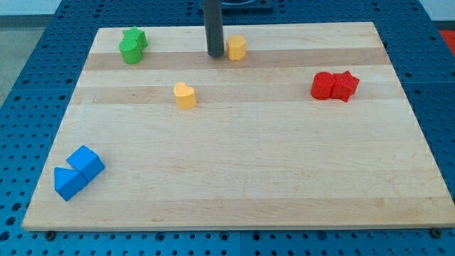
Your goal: Move the yellow hexagon vertically above the red circle
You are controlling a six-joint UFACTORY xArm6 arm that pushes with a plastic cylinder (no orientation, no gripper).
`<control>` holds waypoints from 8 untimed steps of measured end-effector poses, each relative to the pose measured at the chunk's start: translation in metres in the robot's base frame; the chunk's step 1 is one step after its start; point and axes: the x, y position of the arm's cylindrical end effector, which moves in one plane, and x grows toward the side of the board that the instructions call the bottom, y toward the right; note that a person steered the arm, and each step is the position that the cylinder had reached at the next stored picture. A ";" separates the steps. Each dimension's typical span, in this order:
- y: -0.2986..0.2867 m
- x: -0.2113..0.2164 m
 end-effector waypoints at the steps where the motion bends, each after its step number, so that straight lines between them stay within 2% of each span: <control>1: 0.041 0.000; 8: 0.184 0.000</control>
